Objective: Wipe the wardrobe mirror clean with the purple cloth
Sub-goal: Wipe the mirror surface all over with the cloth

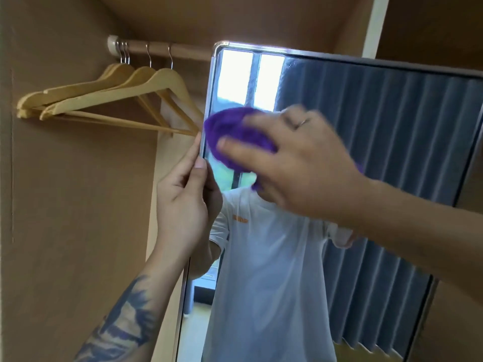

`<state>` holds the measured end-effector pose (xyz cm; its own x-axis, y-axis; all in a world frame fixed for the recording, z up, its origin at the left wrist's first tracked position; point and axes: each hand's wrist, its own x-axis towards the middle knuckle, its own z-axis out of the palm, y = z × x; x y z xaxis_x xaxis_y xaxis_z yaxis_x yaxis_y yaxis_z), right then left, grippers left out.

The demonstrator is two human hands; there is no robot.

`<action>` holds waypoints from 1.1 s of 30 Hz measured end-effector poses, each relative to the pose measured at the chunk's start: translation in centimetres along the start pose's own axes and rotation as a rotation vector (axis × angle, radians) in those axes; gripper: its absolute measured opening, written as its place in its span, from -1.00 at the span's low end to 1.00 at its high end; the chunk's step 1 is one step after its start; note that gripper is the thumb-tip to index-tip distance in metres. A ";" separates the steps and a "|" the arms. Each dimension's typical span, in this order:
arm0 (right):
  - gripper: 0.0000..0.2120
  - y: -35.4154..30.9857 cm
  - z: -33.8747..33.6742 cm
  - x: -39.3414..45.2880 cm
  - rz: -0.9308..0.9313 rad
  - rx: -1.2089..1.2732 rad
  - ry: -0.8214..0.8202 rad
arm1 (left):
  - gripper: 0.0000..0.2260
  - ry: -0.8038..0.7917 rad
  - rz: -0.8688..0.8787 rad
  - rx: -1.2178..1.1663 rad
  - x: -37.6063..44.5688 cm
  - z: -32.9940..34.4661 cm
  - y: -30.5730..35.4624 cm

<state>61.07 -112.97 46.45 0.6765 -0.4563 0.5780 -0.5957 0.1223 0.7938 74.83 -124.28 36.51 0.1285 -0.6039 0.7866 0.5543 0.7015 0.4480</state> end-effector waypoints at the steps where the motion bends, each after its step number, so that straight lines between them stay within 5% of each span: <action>1: -0.37 -0.4 0.0 -0.2 -0.134 -0.005 -0.055 | -0.69 -0.014 -0.011 -0.026 -0.2 -0.2 -0.1; 4: -0.35 1.3 0.0 0.9 -0.185 -0.018 -0.069 | -0.64 0.021 -0.013 -0.028 -0.8 -0.5 -0.6; 9: -0.36 2.3 0.0 3.4 0.252 -0.009 0.066 | -0.65 0.035 -0.034 -0.021 -1.1 -0.6 -1.2; 15: -0.39 0.6 0.1 2.0 -0.242 -0.051 -0.121 | -0.61 -0.001 -0.018 -0.008 -1.6 -1.3 -1.3; 20: -0.33 3.4 -0.5 3.3 0.236 -0.016 0.048 | -0.67 0.049 -0.037 -0.005 -1.9 -1.0 -1.9; 26: -0.43 -0.3 -0.3 -1.1 -0.390 0.005 -0.202 | -0.67 0.046 -0.101 -0.135 -2.2 -1.3 -1.7; 31: -0.37 3.5 -0.8 -0.6 0.142 0.033 0.033 | -0.66 0.070 -0.058 -0.003 -2.1 -1.0 -2.1; 33: -0.36 2.5 -0.5 -2.0 0.109 0.044 0.025 | -0.67 0.085 -0.054 0.006 -2.1 -1.0 -2.5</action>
<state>58.44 -111.35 47.41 0.6172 -0.4204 0.6651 -0.6841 0.1309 0.7175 73.95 -125.14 33.30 0.1676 -0.6708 0.7224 0.5572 0.6690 0.4919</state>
